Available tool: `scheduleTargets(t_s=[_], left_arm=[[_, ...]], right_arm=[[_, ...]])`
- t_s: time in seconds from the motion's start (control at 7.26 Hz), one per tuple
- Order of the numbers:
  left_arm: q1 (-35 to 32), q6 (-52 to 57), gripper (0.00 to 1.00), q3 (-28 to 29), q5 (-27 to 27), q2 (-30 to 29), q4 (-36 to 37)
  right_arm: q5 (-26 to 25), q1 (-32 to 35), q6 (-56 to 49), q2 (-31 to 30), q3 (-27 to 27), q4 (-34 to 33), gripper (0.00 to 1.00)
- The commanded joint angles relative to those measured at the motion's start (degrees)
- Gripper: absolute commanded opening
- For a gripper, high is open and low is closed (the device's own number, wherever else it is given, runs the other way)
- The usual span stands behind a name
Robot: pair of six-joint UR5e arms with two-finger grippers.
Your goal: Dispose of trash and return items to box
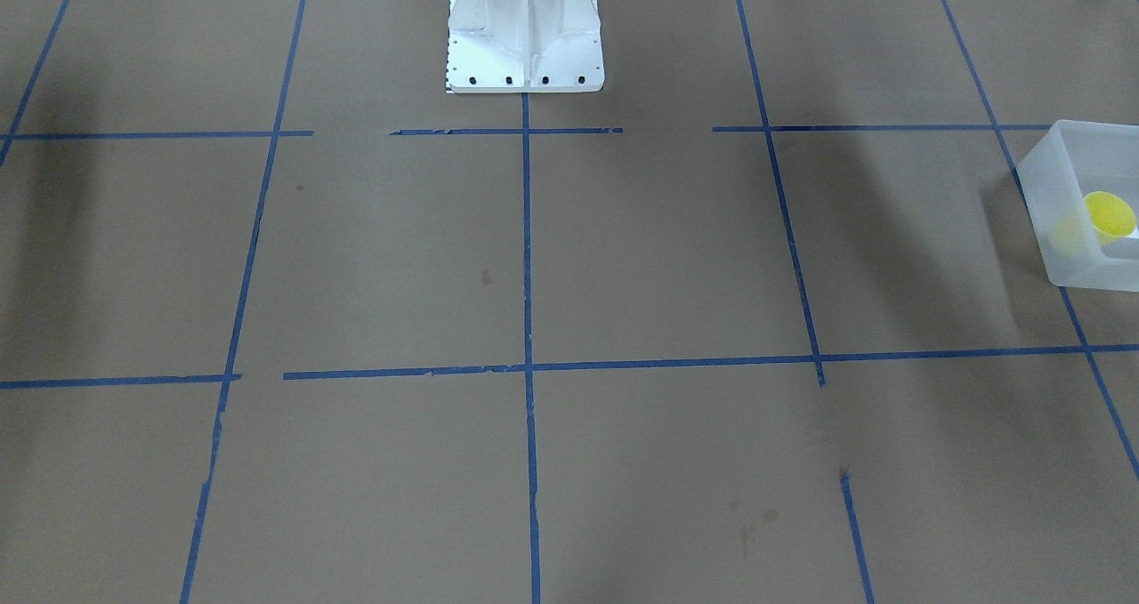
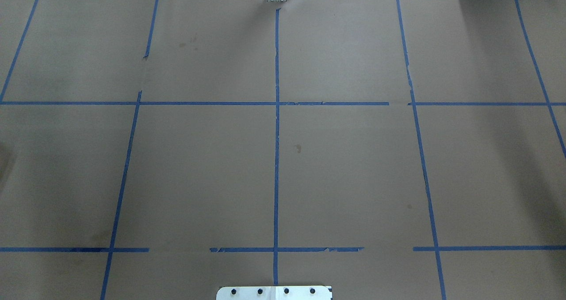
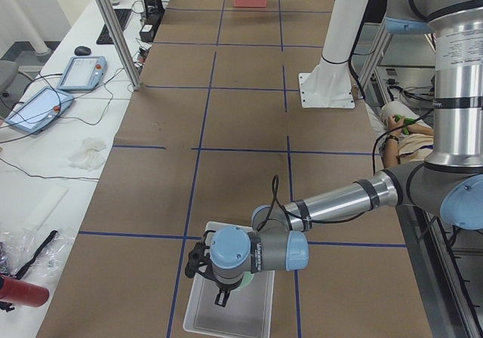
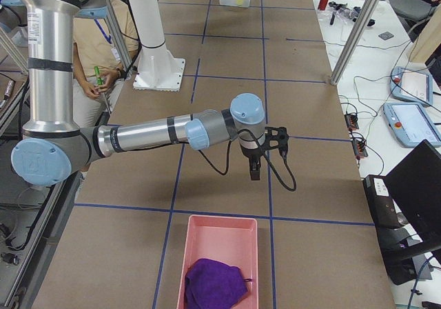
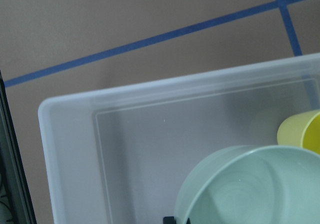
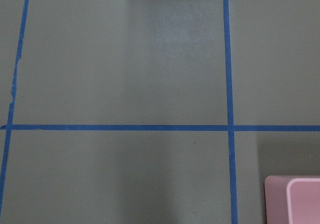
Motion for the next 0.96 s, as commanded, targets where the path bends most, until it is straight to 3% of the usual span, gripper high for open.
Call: scheduleTargets(t_s=[0.0,0.28,0.41,0.55,0.69,0.83], left_arm=[[0.18,-4.67,0.00,5.16,-0.08,-0.31,-7.43],[0.35,-5.22,0.04,8.59,-0.52,-0.40,-11.23],[0.35,-5.14,0.52,8.51,-1.31,-0.40,-11.24],[0.35,-5.40,0.78,6.86,-2.36,-0.49,-11.24],[0.35,-9.23,0.91,4.75,-3.59,-0.49,-11.24],[0.44,-15.70,0.93,-0.49,-5.69,-0.49,-10.72]], right_arm=[[0.05,-0.11,0.06,0.11,0.05,-0.33,1.00],[0.14,-0.46,0.15,0.11,-0.04,-0.42,1.00],[0.92,-0.64,0.15,0.11,-0.22,-0.42,1.00],[1.02,-0.64,0.15,0.02,-0.22,-0.42,1.00],[1.02,-0.64,0.15,0.02,-0.30,-0.42,1.00],[1.02,-0.64,0.24,0.02,-0.31,-0.42,1.00]])
